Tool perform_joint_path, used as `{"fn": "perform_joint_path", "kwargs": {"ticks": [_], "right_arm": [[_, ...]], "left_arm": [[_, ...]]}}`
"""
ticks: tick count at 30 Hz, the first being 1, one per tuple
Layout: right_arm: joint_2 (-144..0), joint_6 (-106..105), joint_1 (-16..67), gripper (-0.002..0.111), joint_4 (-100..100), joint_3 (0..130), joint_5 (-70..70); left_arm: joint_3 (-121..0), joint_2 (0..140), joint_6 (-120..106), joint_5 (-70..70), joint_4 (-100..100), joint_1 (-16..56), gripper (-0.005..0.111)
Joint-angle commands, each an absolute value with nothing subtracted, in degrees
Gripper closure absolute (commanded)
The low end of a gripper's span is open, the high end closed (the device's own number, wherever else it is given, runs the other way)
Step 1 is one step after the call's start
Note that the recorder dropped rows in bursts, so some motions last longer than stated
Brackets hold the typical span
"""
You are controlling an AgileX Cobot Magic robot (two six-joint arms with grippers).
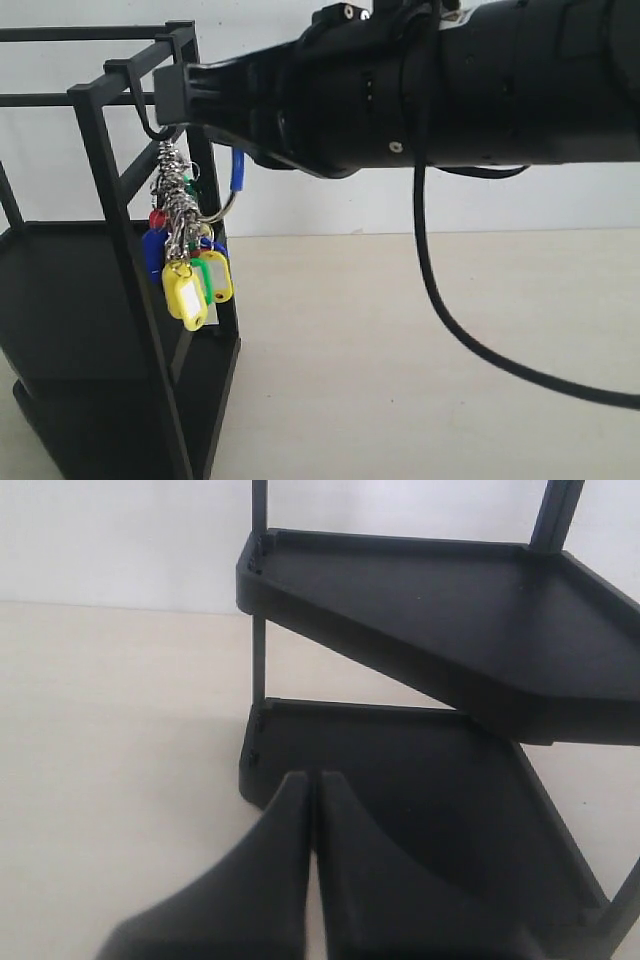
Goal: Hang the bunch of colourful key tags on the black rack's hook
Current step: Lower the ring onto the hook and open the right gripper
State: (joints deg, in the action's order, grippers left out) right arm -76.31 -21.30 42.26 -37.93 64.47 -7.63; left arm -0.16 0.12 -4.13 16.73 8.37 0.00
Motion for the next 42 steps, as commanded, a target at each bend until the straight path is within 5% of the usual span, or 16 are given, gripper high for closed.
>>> {"fn": "perform_joint_path", "kwargs": {"ticks": [1, 10, 14, 16, 23, 30, 42], "right_arm": [[-76.1, -23.3, 45.3, 0.109, -38.1, 64.6, -3.9], [-76.1, -23.9, 46.4, 0.105, -38.2, 64.6, -2.9], [-76.1, -25.0, 46.4, 0.059, -38.2, 64.6, -3.2], [-76.1, -25.1, 46.4, 0.049, -38.2, 64.6, -3.2], [-75.9, -24.6, 46.4, 0.051, -38.2, 64.6, -2.8], [-75.9, -24.5, 43.8, 0.073, -38.1, 64.6, -7.1], [-69.6, -23.9, 39.2, 0.075, -37.0, 61.7, -11.7]], "left_arm": [[0.0, 0.0, -4.3, 16.3, 8.1, 0.0, 0.102], [0.0, 0.0, -4.3, 16.3, 8.1, 0.0, 0.102], [0.0, 0.0, -4.3, 16.3, 8.1, 0.0, 0.102], [0.0, 0.0, -4.3, 16.3, 8.1, 0.0, 0.102], [0.0, 0.0, -4.3, 16.3, 8.1, 0.0, 0.102], [0.0, 0.0, -4.3, 16.3, 8.1, 0.0, 0.102], [0.0, 0.0, -4.3, 16.3, 8.1, 0.0, 0.102]]}}
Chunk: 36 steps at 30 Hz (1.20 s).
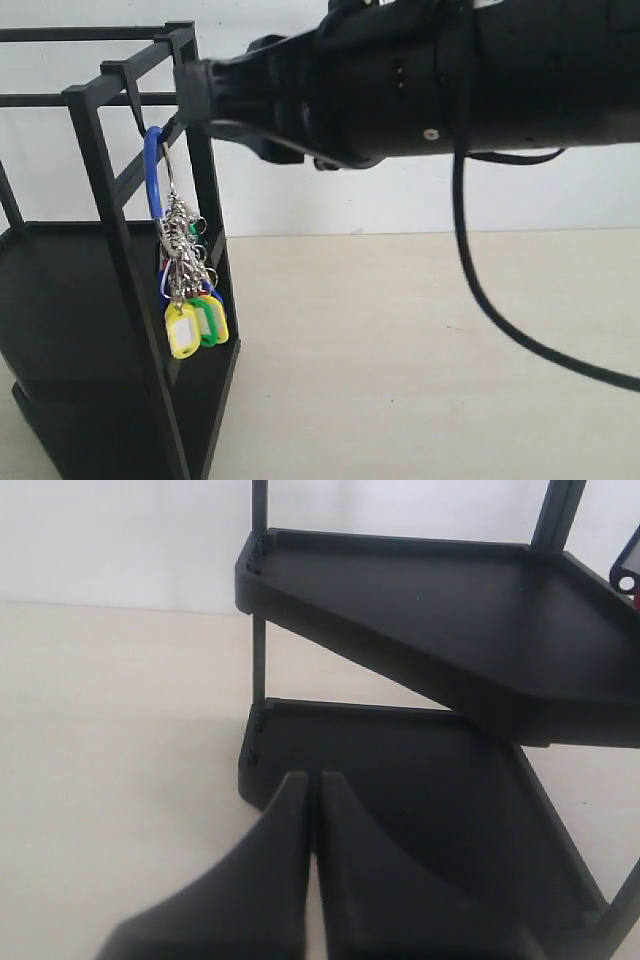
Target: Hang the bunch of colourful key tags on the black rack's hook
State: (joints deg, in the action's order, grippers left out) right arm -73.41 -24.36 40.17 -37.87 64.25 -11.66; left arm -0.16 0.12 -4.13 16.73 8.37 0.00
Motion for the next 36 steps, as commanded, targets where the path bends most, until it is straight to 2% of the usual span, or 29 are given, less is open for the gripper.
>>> {"fn": "perform_joint_path", "kwargs": {"ticks": [1, 5, 9, 16, 20, 26, 36], "right_arm": [[-68.3, -23.9, 39.1, 0.075, -36.7, 60.3, -11.3], [-63.0, -22.9, 38.8, 0.079, -36.6, 53.5, -9.3], [-57.3, -22.8, 38.8, 0.107, -36.6, 45.7, -5.8], [-48.7, -22.7, 38.8, 0.108, -36.9, 35.8, -0.8], [-46.3, -22.0, 38.8, 0.108, -36.9, 32.6, -5.8], [-45.9, -21.3, 38.8, 0.108, -36.9, 32.2, -14.5], [-45.9, -21.3, 38.8, 0.108, -36.9, 32.2, -15.0]], "left_arm": [[0.0, 0.0, -4.3, 16.3, 8.1, 0.0, 0.102], [0.0, 0.0, -4.3, 16.3, 8.1, 0.0, 0.102], [0.0, 0.0, -4.3, 16.3, 8.1, 0.0, 0.102], [0.0, 0.0, -4.3, 16.3, 8.1, 0.0, 0.102], [0.0, 0.0, -4.3, 16.3, 8.1, 0.0, 0.102], [0.0, 0.0, -4.3, 16.3, 8.1, 0.0, 0.102], [0.0, 0.0, -4.3, 16.3, 8.1, 0.0, 0.102]]}}
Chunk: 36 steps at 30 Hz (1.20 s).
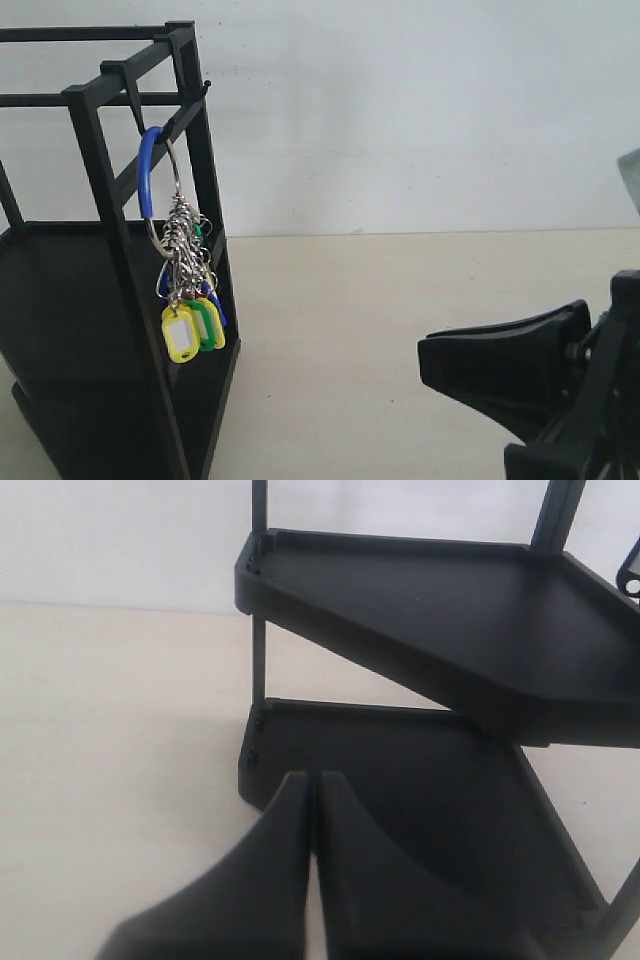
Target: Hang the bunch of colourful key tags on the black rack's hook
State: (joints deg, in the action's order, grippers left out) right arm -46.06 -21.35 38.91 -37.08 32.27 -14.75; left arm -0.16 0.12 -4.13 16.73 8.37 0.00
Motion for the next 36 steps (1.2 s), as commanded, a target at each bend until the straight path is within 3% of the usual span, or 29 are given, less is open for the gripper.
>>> {"fn": "perform_joint_path", "kwargs": {"ticks": [1, 11, 23, 36], "right_arm": [[-45.9, -21.3, 38.8, 0.108, -36.9, 32.2, -15.0], [-44.2, -27.3, 37.2, 0.108, -36.5, 29.4, -11.5], [-26.0, -24.3, 18.2, 0.108, -46.6, 12.6, -3.6], [-1.6, -24.1, 5.2, 0.108, -46.6, 0.9, -2.7]], "left_arm": [[0.0, 0.0, -4.3, 16.3, 8.1, 0.0, 0.102], [0.0, 0.0, -4.3, 16.3, 8.1, 0.0, 0.102], [0.0, 0.0, -4.3, 16.3, 8.1, 0.0, 0.102], [0.0, 0.0, -4.3, 16.3, 8.1, 0.0, 0.102]]}}
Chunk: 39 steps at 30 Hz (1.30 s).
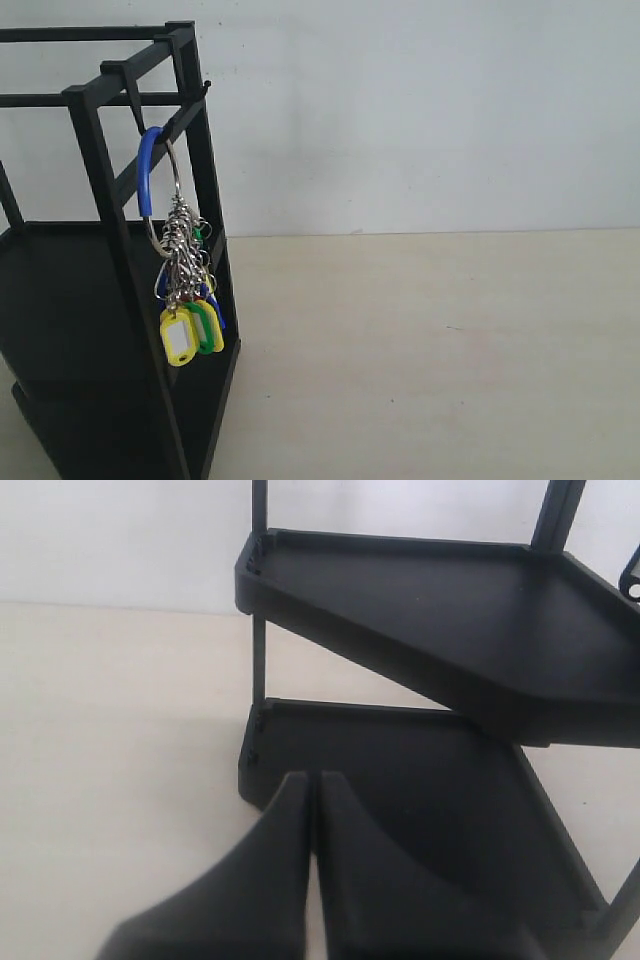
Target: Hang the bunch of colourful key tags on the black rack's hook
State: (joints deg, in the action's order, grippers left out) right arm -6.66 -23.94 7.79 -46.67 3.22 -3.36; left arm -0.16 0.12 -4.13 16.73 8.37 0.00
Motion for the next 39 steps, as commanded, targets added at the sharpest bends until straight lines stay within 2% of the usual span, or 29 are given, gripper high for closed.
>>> {"fn": "perform_joint_path", "kwargs": {"ticks": [1, 20, 22, 25, 27, 39], "right_arm": [[-0.1, -24.1, 4.8, 0.108, -46.6, 0.0, -2.7], [0.0, -28.8, 4.6, 0.108, -46.0, 0.0, -5.9], [0.0, -24.7, 4.6, 0.108, -39.5, 0.0, -7.2], [0.0, 1.6, 4.6, 0.108, -8.8, 0.0, -13.0], [0.0, 8.1, 4.6, 0.108, -1.1, 0.0, -16.1], [0.0, 7.6, 4.6, 0.108, 2.8, 0.0, -19.6]], "left_arm": [[0.0, 0.0, -4.3, 16.3, 8.1, 0.0, 0.102], [0.0, 0.0, -4.3, 16.3, 8.1, 0.0, 0.102], [0.0, 0.0, -4.3, 16.3, 8.1, 0.0, 0.102], [0.0, 0.0, -4.3, 16.3, 8.1, 0.0, 0.102], [0.0, 0.0, -4.3, 16.3, 8.1, 0.0, 0.102], [0.0, 0.0, -4.3, 16.3, 8.1, 0.0, 0.102]]}}
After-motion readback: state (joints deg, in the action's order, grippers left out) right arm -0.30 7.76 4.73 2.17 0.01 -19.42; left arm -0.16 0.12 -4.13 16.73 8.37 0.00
